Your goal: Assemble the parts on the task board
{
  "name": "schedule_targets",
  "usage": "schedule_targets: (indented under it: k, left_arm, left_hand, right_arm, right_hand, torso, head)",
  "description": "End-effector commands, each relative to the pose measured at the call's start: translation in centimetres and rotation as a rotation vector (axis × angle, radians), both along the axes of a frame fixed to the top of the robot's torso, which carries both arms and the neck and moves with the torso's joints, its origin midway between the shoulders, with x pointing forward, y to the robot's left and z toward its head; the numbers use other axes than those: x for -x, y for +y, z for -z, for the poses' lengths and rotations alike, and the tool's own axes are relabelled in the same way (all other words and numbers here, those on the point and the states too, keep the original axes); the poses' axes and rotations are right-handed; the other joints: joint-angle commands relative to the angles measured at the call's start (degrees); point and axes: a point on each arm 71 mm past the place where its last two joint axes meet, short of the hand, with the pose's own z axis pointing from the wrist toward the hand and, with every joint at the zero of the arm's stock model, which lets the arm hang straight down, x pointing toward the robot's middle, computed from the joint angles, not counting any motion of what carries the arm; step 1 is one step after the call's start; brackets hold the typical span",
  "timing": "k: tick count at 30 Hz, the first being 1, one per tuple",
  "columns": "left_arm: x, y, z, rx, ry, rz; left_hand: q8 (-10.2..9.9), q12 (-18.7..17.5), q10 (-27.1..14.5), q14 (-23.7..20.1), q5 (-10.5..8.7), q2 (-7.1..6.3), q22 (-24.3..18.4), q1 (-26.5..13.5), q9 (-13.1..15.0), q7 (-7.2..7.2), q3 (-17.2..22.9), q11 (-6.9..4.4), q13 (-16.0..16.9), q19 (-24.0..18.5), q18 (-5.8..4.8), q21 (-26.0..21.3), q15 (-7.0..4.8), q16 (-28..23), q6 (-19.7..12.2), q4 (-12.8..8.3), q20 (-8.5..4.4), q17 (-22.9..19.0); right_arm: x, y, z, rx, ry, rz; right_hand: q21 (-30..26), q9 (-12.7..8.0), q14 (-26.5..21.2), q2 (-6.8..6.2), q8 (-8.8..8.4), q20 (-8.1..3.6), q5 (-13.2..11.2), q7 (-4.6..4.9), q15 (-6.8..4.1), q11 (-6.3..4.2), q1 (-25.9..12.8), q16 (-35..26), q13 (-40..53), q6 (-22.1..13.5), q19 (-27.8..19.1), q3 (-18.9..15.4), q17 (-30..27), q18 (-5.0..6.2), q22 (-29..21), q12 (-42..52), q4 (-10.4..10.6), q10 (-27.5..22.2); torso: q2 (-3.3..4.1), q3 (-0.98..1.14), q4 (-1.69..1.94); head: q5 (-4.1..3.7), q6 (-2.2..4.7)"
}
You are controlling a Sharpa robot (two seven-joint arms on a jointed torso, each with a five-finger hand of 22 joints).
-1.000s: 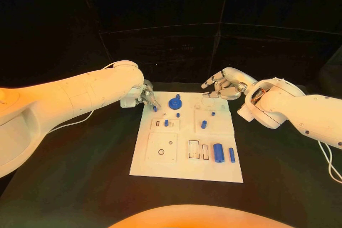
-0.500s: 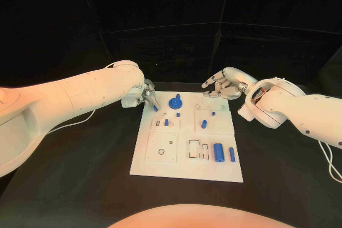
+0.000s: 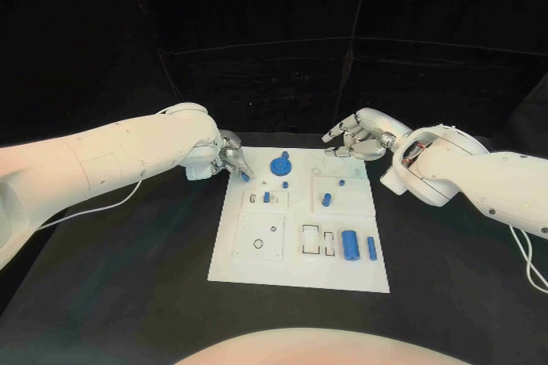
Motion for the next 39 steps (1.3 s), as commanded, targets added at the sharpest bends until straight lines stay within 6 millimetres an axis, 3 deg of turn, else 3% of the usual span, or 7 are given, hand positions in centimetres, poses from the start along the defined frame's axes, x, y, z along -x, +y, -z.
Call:
schedule_targets:
  k: [1, 6, 10, 18, 26, 39]
  left_arm:
    - [0.4, 0.0, -0.4, 0.063, -0.037, -0.046]
    - [1.7, 0.2, -0.8, 0.079, -0.089, -0.031]
    - [2.8, 0.3, -0.8, 0.103, -0.148, -0.029]
    - [4.4, 0.2, -0.2, 0.156, -0.224, -0.041]
    - [5.6, -0.4, 1.0, 0.121, -0.235, 0.006]
    - [6.3, -1.2, 2.1, 0.07, -0.17, 0.055]
  left_hand:
    - [0.4, -0.1, 0.1, 6.2, 0.07, -0.18, 0.0, -0.6, 2.3, -0.03, 4.4, -0.29, -0.1, 0.1, 0.25, 0.1, -0.3, 0.2, -0.5, -3.8, -0.38, 15.1]
    - [1.0, -0.3, 0.0, 6.2, 0.07, -0.92, -0.2, -1.4, 2.6, -0.13, 6.4, -0.37, -0.4, 0.1, 0.28, 0.0, -0.38, 0.2, -0.5, -4.2, -0.43, 15.1]
    - [1.3, -0.3, 0.1, 6.2, 0.06, -1.37, -0.1, -1.8, 2.7, -0.18, 7.1, -0.41, -0.5, 0.1, 0.27, 0.0, -0.4, 0.2, -0.5, -4.2, -0.45, 15.1]
    - [1.5, -0.2, 0.3, 6.2, 0.02, -1.67, 0.3, -2.2, 2.8, -0.24, 7.5, -0.45, -0.3, 0.3, 0.2, 0.2, -0.42, 0.2, -0.4, -4.0, -0.47, 15.1]
    - [1.6, -0.1, 0.5, 6.2, 0.0, -1.79, 0.4, -2.4, 2.8, -0.27, 7.7, -0.49, -0.2, 0.3, 0.17, 0.3, -0.44, 0.2, -0.3, -3.9, -0.49, 15.1]
    - [1.7, 0.0, 0.5, 6.2, -0.01, -1.88, 0.4, -2.5, 2.8, -0.31, 7.9, -0.51, -0.2, 0.3, 0.17, 0.3, -0.46, 0.2, -0.3, -3.9, -0.5, 15.1]
  right_arm:
    - [0.0, 0.0, -0.1, 0.0, -0.001, -0.007]
    - [0.0, -0.1, -0.1, 0.002, -0.001, -0.003]
    - [-0.1, -0.3, -0.1, 0.004, 0.001, 0.002]
    - [-0.1, -0.4, -0.1, 0.006, 0.003, 0.006]
    - [-0.1, -0.5, -0.1, 0.006, 0.003, 0.006]
    - [-0.1, -0.4, 0.0, 0.006, 0.004, 0.004]
  right_hand:
    - [-0.2, -0.1, 1.8, 0.09, 0.28, -0.17, 0.2, -0.05, -0.34, -0.37, -0.2, -0.3, 0.0, 0.3, -0.3, 0.0, -0.1, 0.76, -0.1, -0.1, 0.3, -0.1]
    - [-0.2, -0.1, 1.8, 0.1, 0.29, -0.18, 0.2, -0.05, -0.34, -0.38, -0.2, -0.3, 0.0, 0.3, -0.3, 0.0, 0.0, 0.77, -0.1, -0.1, 0.3, -0.1]
    - [-0.2, -0.1, 1.8, 0.13, 0.3, -0.18, 0.2, -0.06, -0.35, -0.39, -0.1, -0.4, 0.0, 0.3, -0.3, 0.1, -0.1, 0.77, -0.1, -0.1, 0.3, 0.0]
    - [-0.2, -0.1, 1.8, 0.13, 0.3, -0.18, 0.2, -0.06, -0.35, -0.39, -0.1, -0.4, 0.0, 0.3, -0.3, 0.1, -0.1, 0.77, -0.1, -0.1, 0.3, 0.0]
    - [-0.2, -0.1, 1.8, 0.13, 0.3, -0.18, 0.2, -0.06, -0.35, -0.39, -0.1, -0.4, 0.0, 0.3, -0.3, 0.1, -0.1, 0.77, -0.1, -0.1, 0.3, 0.0]
    - [-0.2, -0.1, 1.8, 0.13, 0.3, -0.18, 0.2, -0.06, -0.35, -0.39, -0.1, -0.4, 0.0, 0.3, -0.3, 0.1, -0.1, 0.77, -0.1, -0.1, 0.3, 0.0]
  torso:
    - [-0.08, 0.05, 0.18]
    - [-0.02, 0.0, 0.06]
    - [-0.15, 0.06, 0.24]
    - [-0.34, 0.16, 0.99]
    - [-0.28, 0.11, 0.75]
    - [-0.21, 0.15, 0.7]
  head:
    - [0.0, 0.03]
    - [0.47, 0.1]
    - [0.68, -0.15]
    - [0.51, -0.23]
    - [0.67, -0.25]
    - [0.57, -0.36]
